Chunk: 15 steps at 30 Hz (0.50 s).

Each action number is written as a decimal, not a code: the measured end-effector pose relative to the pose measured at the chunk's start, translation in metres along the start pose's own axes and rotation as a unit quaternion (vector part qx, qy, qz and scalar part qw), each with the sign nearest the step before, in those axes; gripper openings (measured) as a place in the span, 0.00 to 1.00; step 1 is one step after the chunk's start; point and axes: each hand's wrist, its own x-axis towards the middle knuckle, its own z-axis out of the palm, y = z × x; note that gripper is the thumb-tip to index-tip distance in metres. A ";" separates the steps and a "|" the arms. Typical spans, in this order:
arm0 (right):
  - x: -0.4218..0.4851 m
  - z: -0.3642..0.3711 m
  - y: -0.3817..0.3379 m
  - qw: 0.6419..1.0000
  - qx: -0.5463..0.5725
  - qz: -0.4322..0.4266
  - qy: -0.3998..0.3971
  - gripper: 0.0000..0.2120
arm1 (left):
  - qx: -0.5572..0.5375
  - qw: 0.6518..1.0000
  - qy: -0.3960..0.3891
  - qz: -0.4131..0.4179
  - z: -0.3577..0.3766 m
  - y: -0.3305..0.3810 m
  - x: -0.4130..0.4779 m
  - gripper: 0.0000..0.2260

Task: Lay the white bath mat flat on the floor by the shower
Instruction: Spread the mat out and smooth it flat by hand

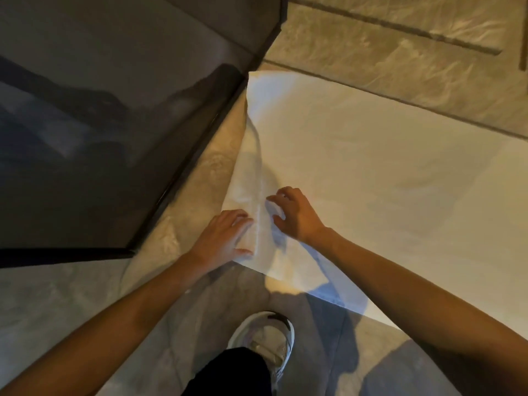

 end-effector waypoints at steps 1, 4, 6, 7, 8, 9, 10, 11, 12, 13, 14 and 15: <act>0.003 0.002 -0.001 1.000 0.010 0.008 -0.003 0.18 | 0.009 1.000 -0.012 -0.003 0.001 0.001 0.000 0.34; 0.012 0.003 -0.005 0.999 0.026 0.046 0.007 0.19 | 0.020 1.000 -0.017 -0.009 0.003 0.002 0.001 0.35; 0.016 0.004 -0.007 0.998 0.024 0.064 0.006 0.19 | 0.030 1.000 0.003 0.004 0.003 0.002 0.000 0.33; 0.019 0.006 -0.008 0.997 0.032 0.071 0.006 0.19 | 0.038 0.999 0.018 0.020 0.003 0.002 -0.001 0.30; 0.022 0.007 -0.009 0.995 0.050 0.085 0.009 0.19 | 0.043 0.998 0.034 0.038 0.004 0.002 -0.002 0.26; 0.026 0.007 -0.012 0.992 0.069 0.106 0.013 0.18 | 0.044 0.996 0.047 0.055 0.004 0.001 -0.003 0.22; 0.031 0.006 -0.014 0.987 0.088 0.134 0.005 0.17 | 0.042 0.995 0.056 0.071 0.004 0.001 -0.005 0.17; 0.036 0.005 -0.016 0.982 0.106 0.158 -0.001 0.16 | 0.037 0.994 0.062 0.083 0.004 0.002 -0.006 0.14; 0.041 0.004 -0.018 0.975 0.124 0.183 -0.004 0.14 | 0.029 0.993 0.070 0.090 0.003 0.002 -0.008 0.11; 0.045 0.003 -0.019 0.966 0.154 0.208 0.001 0.12 | 0.019 0.993 0.075 0.091 0.002 0.002 -0.009 0.08; 0.048 0.002 -0.021 0.950 0.200 0.240 0.009 0.11 | 0.010 0.993 0.080 0.086 0.001 0.002 -0.012 0.06; 0.051 0.000 -0.023 0.931 0.253 0.262 0.018 0.09 | 0.003 0.994 0.086 0.073 0.000 0.001 -0.015 0.06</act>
